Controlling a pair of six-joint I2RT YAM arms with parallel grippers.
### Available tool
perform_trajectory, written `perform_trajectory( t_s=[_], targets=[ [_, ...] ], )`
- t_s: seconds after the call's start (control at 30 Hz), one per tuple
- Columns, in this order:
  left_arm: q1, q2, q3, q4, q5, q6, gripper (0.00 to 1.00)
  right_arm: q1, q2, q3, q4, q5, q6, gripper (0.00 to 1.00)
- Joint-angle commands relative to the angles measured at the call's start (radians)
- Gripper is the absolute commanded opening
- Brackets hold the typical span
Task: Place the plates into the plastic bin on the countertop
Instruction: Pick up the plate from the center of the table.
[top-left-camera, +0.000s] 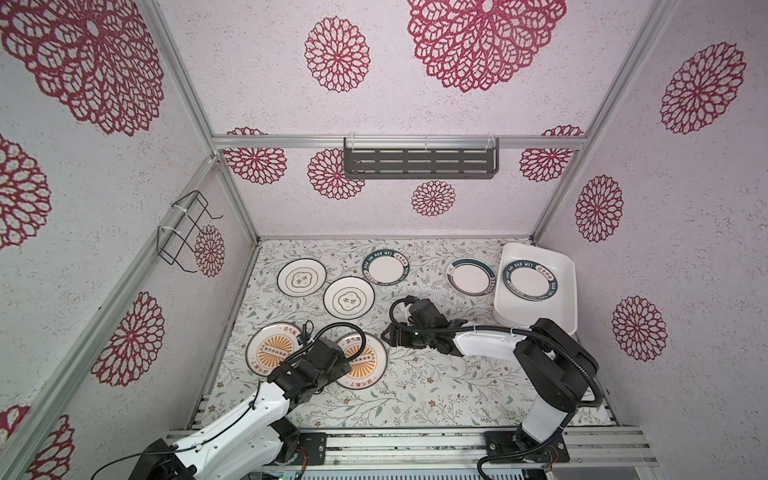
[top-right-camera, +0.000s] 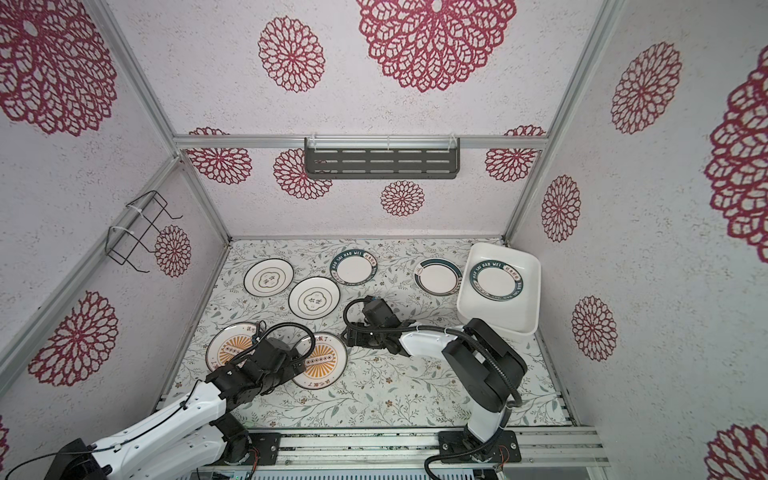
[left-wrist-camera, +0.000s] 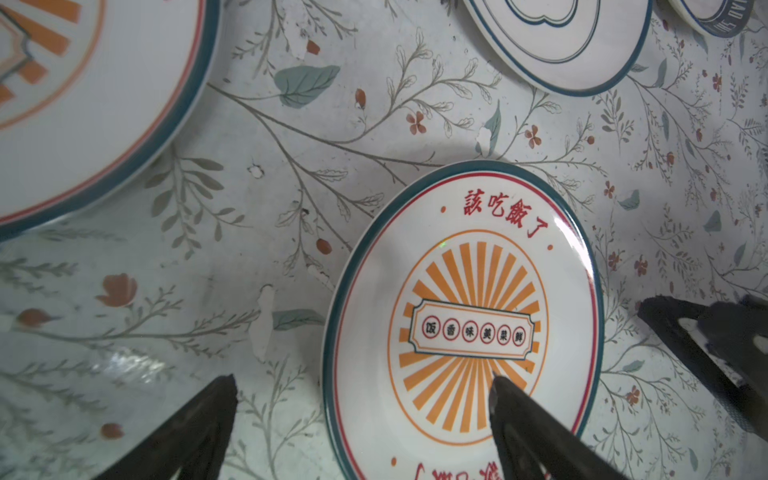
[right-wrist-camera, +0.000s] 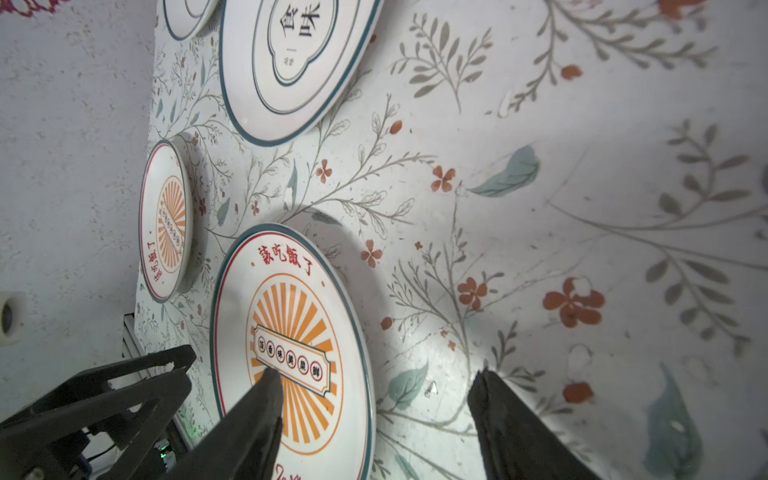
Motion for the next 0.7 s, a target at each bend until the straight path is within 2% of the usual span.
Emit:
perform_trajectory(
  t_s=[0.0,0.27,0.47,0.6,0.67],
  targets=[
    [0.016,0.031,-0.016,0.159,0.064,0.006,0.97,0.022,0.042,0.056,0.026,-0.039,0.001,0.71],
    [0.016,0.089,-0.016,0.249,0.098,0.022,0.97,0.042,0.078,0.086,-0.034,-0.050,-0.026,0.69],
    [0.017,0.160,-0.019,0.342,0.137,0.011,0.97,0.043,0.081,0.046,0.015,-0.139,-0.014,0.65],
    [0.017,0.202,-0.006,0.380,0.154,0.012,0.97,0.042,0.058,-0.002,0.068,-0.157,0.012,0.58],
    [0.017,0.215,0.003,0.387,0.157,0.020,0.97,0.043,0.042,-0.016,0.065,-0.149,0.013,0.51]
  ],
)
